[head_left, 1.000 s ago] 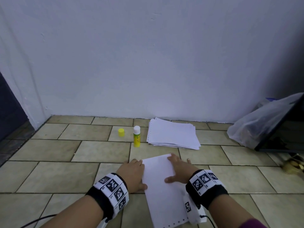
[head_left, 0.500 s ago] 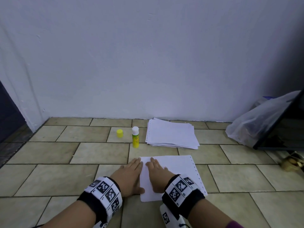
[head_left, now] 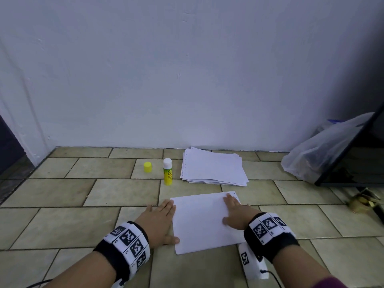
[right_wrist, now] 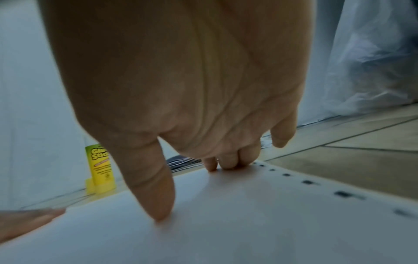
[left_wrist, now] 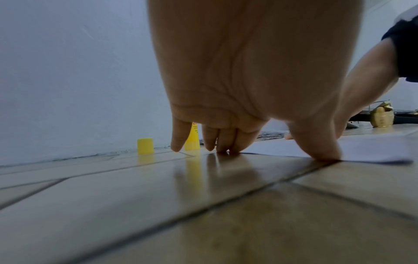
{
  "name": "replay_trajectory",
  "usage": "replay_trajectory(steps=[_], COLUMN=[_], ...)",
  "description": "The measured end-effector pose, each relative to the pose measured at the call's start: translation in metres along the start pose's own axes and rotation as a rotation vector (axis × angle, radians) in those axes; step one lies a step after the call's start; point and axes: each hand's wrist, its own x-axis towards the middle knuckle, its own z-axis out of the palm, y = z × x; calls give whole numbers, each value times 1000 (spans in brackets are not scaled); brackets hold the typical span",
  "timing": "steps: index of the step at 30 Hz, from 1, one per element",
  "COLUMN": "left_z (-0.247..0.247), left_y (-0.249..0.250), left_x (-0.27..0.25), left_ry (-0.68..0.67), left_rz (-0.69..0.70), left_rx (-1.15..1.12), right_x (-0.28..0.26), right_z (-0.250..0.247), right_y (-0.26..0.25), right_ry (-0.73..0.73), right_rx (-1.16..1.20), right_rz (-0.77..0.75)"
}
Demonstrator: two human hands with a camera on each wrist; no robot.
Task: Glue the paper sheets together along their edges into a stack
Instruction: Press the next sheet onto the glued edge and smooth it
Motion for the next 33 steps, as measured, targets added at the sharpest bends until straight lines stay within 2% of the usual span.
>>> replay_trajectory(steps=[6, 9, 13, 17, 21, 27, 33], left_z=[-19, -24, -7, -1, 1, -2, -2], left_y=[0, 3, 9, 17, 18, 19, 20], left_x=[-4, -4, 0, 0, 0, 2, 2], left_ry=[119, 195, 246, 160, 41, 9, 27], left_rz=[-9, 8, 101, 130, 81, 60, 52], left_rx=[11, -43, -210, -158, -116, -75, -57], right_x=[-8, -13, -15, -18, -18, -17, -16], right_z=[-3, -4, 1, 9, 12, -1, 2], right_y=[-6, -18, -43, -70, -81, -42, -16], right_ry=[96, 163, 155, 114, 52, 18, 53], right_rx=[-92, -215, -231, -129, -63, 52, -31], right_rz=[-22, -7, -123, -260, -305, -183, -77])
